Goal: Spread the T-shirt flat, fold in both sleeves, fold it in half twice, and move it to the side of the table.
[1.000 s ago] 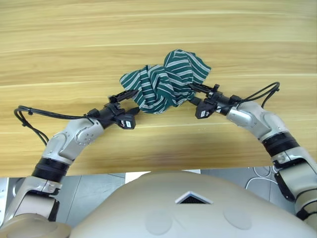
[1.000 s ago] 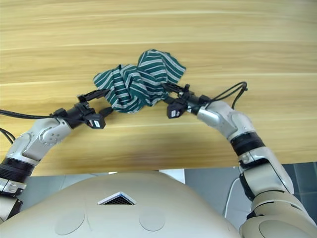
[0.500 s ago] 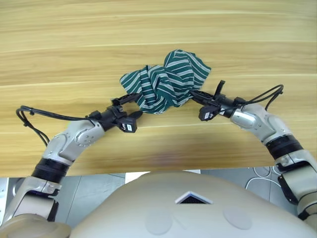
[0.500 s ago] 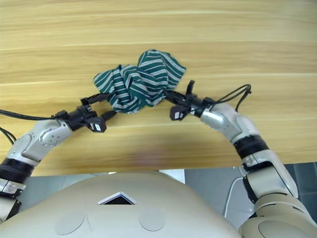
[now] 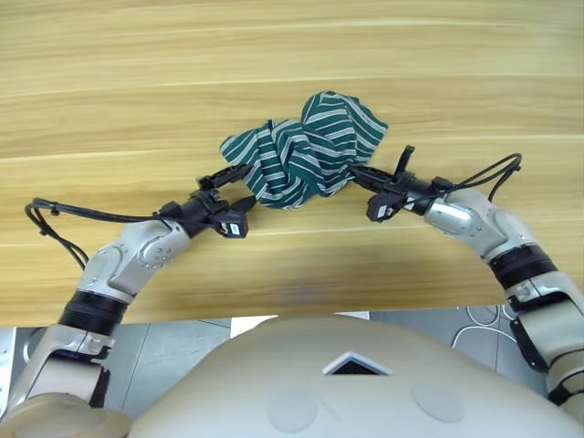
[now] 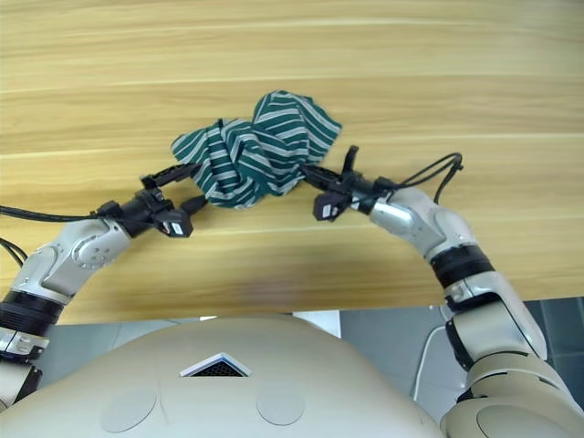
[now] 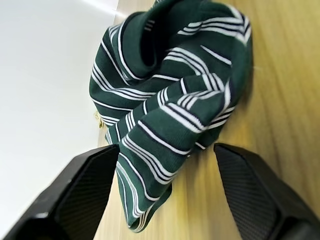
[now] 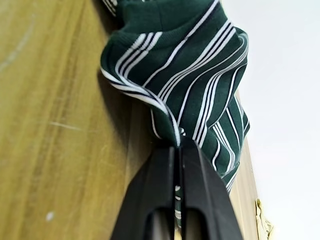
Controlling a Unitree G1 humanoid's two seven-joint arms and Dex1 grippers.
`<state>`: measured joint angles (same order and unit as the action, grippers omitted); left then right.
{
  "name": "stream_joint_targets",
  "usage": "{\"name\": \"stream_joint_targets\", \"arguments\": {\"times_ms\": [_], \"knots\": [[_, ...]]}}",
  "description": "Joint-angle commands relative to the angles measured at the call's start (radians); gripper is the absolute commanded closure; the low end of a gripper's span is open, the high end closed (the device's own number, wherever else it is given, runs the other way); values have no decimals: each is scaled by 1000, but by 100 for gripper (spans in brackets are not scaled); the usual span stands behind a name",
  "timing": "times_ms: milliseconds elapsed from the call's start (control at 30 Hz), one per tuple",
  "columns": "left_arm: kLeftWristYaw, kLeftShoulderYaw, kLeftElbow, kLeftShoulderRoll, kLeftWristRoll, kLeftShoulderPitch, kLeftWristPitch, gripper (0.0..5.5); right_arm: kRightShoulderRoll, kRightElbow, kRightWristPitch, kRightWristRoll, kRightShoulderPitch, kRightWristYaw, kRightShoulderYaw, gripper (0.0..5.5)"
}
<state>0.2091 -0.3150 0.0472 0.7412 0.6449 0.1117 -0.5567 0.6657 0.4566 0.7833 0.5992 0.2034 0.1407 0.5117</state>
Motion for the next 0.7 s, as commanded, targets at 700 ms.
{"name": "stream_joint_targets", "arguments": {"times_ms": [700], "knots": [[-55, 3, 53, -66, -6, -46, -50, 350, -32, 165, -17, 90, -24, -3, 72, 550]]}}
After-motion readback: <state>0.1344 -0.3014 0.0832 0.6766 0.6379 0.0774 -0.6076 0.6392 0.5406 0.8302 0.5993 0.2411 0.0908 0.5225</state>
